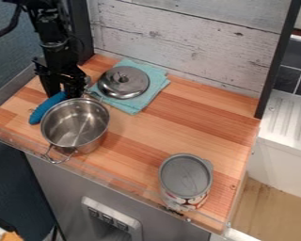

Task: Moved blue spoon to the right side of the table above can

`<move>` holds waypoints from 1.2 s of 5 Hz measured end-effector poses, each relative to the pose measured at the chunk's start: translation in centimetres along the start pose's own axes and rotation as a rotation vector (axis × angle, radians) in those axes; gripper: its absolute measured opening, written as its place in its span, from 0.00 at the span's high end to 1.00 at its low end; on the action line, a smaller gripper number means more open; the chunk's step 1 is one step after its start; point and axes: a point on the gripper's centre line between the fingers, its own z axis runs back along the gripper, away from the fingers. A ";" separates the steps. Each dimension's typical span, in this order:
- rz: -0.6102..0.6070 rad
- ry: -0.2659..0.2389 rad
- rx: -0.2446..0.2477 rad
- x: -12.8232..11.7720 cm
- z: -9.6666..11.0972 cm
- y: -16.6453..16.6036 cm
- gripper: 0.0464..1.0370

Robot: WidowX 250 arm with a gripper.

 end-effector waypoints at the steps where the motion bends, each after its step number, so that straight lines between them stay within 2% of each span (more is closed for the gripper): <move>1: -0.006 -0.009 0.005 -0.1 0.2 0.1 0.68; 3: 0.008 -0.005 0.000 -1.1 1.3 0.6 0.71; 4: 0.022 -0.024 0.033 -1.5 4.7 1.0 0.71; 5: 0.057 -0.012 0.076 -0.9 6.9 0.4 0.71; 6: 0.073 -0.007 0.093 0.8 8.3 -3.5 0.71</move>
